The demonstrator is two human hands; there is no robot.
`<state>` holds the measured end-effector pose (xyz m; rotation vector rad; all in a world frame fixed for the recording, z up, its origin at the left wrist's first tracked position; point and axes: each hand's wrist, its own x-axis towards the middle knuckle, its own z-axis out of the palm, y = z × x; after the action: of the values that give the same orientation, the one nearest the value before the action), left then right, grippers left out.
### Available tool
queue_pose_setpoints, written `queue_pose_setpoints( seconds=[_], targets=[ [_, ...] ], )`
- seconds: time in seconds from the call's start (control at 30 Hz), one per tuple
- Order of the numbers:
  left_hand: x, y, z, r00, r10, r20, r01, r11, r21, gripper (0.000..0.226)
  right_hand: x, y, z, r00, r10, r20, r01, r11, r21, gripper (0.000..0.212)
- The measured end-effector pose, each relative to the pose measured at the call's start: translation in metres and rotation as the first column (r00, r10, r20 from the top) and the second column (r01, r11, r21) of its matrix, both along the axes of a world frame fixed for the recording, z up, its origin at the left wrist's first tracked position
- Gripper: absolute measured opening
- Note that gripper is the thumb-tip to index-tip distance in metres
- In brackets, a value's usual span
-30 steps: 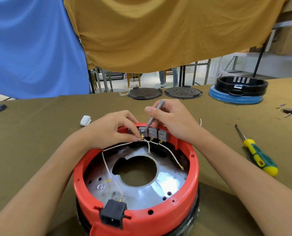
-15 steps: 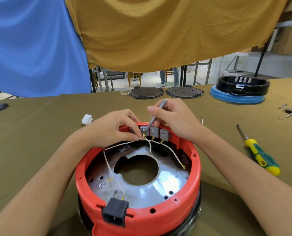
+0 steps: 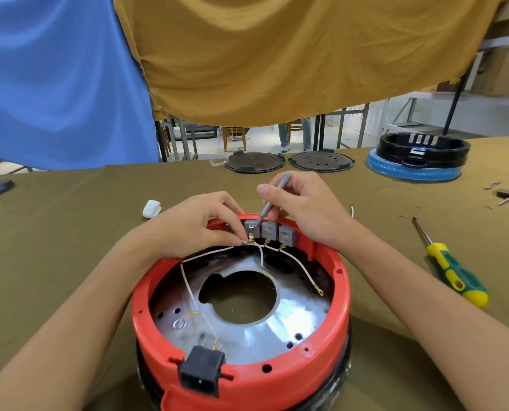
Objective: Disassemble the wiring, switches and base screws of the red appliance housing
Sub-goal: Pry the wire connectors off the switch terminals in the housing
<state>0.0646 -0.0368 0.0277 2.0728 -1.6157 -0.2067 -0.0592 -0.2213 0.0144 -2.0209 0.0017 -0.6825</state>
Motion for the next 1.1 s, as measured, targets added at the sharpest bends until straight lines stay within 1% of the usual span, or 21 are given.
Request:
queue_pose_setpoints(
  seconds=[0.1, 0.17, 0.4, 0.57, 0.73, 0.93, 1.1],
  targets=[
    [0.0000, -0.0002, 0.0001, 1.000, -0.002, 0.013, 0.002, 1.000, -0.003, 0.014, -0.0002, 0.0012, 0.0012, 1.000, -0.008, 0.011, 0.008, 0.998, -0.056, 0.026],
    [0.0000, -0.0005, -0.0001, 1.000, -0.003, 0.017, 0.003, 1.000, -0.003, 0.014, 0.0002, 0.0009, 0.0014, 1.000, -0.007, 0.003, 0.007, 0.998, -0.063, 0.026],
    [-0.0001, -0.0003, -0.0002, 1.000, -0.002, 0.020, 0.002, 1.000, -0.002, 0.015, 0.0039, -0.0017, -0.0002, 0.998, 0.014, -0.058, -0.010, 0.998, 0.062, 0.025],
    [0.0000, -0.0004, -0.0004, 1.000, -0.007, 0.009, 0.007, 1.000, -0.007, 0.015, 0.0015, 0.0003, -0.0003, 1.000, -0.019, -0.012, 0.019, 1.000, 0.015, 0.026],
    [0.0006, -0.0004, -0.0003, 1.000, -0.016, 0.010, 0.016, 1.000, -0.018, 0.015, 0.0005, 0.0006, 0.0010, 1.000, 0.000, -0.019, 0.000, 1.000, -0.017, 0.027],
    [0.0013, -0.0005, -0.0006, 1.000, -0.015, 0.005, 0.015, 1.000, -0.012, 0.014, 0.0029, -0.0016, -0.0016, 0.999, -0.004, -0.053, 0.008, 0.998, 0.061, 0.026],
    [0.0013, -0.0001, -0.0007, 1.000, -0.011, 0.002, 0.011, 1.000, -0.011, 0.013, 0.0027, -0.0016, -0.0015, 0.998, 0.011, -0.060, -0.005, 0.996, 0.086, 0.027]
  ],
)
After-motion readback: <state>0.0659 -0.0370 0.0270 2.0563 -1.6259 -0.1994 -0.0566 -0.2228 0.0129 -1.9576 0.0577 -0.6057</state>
